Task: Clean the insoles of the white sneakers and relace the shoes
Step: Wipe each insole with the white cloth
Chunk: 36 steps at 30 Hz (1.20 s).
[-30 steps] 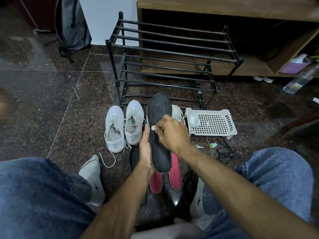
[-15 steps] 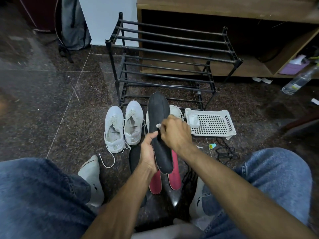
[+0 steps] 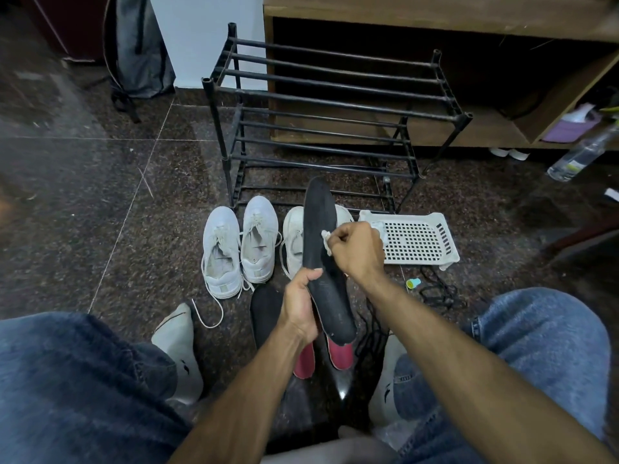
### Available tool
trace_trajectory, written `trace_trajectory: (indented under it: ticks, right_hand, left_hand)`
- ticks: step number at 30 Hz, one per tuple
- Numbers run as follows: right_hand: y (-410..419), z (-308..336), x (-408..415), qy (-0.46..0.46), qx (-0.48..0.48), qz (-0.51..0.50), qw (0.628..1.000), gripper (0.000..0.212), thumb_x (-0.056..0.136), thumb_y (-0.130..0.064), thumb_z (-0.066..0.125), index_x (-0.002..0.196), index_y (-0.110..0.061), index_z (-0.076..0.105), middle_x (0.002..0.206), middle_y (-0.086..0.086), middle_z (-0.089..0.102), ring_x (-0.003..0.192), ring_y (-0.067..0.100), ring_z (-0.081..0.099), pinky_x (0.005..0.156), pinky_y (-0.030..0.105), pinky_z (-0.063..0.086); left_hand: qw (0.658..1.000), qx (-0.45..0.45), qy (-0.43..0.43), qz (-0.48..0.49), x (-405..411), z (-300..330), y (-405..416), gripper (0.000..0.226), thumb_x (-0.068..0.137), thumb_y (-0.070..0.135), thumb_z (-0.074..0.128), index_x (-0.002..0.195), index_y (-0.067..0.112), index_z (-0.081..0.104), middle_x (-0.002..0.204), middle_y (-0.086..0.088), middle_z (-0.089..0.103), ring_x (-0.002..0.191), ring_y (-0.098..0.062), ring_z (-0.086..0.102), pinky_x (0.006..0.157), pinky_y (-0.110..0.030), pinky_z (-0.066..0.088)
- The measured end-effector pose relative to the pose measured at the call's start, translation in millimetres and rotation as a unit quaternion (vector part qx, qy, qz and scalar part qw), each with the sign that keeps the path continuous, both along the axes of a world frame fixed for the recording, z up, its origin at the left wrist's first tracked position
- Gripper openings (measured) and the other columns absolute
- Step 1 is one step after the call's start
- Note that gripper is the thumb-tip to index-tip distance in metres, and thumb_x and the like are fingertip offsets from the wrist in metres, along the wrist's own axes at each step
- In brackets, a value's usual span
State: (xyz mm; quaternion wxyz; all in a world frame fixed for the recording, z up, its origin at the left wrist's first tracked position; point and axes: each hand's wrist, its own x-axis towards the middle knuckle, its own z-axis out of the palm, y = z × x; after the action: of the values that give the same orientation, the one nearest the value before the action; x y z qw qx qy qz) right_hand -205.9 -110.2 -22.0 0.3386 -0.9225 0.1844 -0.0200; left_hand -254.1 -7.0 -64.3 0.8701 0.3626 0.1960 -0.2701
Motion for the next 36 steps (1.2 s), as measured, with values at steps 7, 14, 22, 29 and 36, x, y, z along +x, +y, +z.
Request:
trace_trajectory:
  ticks: [7, 14, 22, 29, 36]
  right_hand:
    - [3.4, -13.7, -33.3, 0.035, -0.021, 0.066, 0.997, 0.013, 0.079, -0.022, 0.062, 0.069, -0.024, 0.070, 0.076, 0.001, 0.071, 0.073, 0.024, 0.066, 0.064, 0.029, 0.053]
    - [-19.3, -4.4, 6.5, 0.020, -0.034, -0.002, 0.999, 0.015, 0.079, -0.017, 0.060, 0.072, -0.022, 0.072, 0.081, 0.005, 0.072, 0.079, 0.029, 0.066, 0.067, 0.030, 0.053]
    - [-1.3, -11.8, -53.4, 0.046, -0.029, 0.088, 0.995, 0.012, 0.081, -0.021, 0.062, 0.075, -0.023, 0.072, 0.076, -0.001, 0.072, 0.074, 0.023, 0.067, 0.067, 0.033, 0.055]
    - [-16.6, -2.6, -1.7, 0.019, -0.065, 0.014, 0.998, 0.016, 0.081, -0.020, 0.057, 0.081, -0.022, 0.073, 0.090, 0.006, 0.072, 0.086, 0.033, 0.065, 0.072, 0.032, 0.052]
    - [1.4, -9.8, -53.5, 0.050, -0.072, 0.101, 0.991, 0.013, 0.082, -0.021, 0.060, 0.079, -0.025, 0.072, 0.083, 0.001, 0.073, 0.079, 0.026, 0.067, 0.068, 0.032, 0.055]
  left_hand:
    - [1.000, 0.010, 0.018, -0.006, 1.9, -5.3, 5.3, 0.028, 0.070, 0.025, 0.054, 0.084, 0.004, 0.066, 0.071, -0.011, 0.064, 0.062, -0.024, 0.060, 0.062, -0.030, 0.046]
    - [0.998, 0.059, 0.019, -0.020, -5.3, -2.4, -3.4, 0.048, 0.065, 0.024, 0.059, 0.107, 0.000, 0.064, 0.091, -0.017, 0.066, 0.079, -0.029, 0.062, 0.079, -0.038, 0.049]
    - [0.999, 0.011, 0.030, -0.022, 1.4, -4.3, 4.4, 0.027, 0.074, 0.026, 0.052, 0.081, 0.004, 0.065, 0.070, -0.012, 0.064, 0.061, -0.024, 0.061, 0.062, -0.029, 0.049]
    - [0.998, 0.045, 0.020, -0.036, -1.5, -0.3, 2.5, 0.027, 0.076, 0.022, 0.054, 0.090, 0.003, 0.067, 0.078, -0.014, 0.067, 0.069, -0.027, 0.062, 0.070, -0.035, 0.049]
    - [0.999, -0.019, 0.036, -0.015, 1.3, -3.3, 8.6, 0.035, 0.083, 0.023, 0.044, 0.096, 0.001, 0.068, 0.083, -0.014, 0.071, 0.071, -0.025, 0.067, 0.069, -0.030, 0.053]
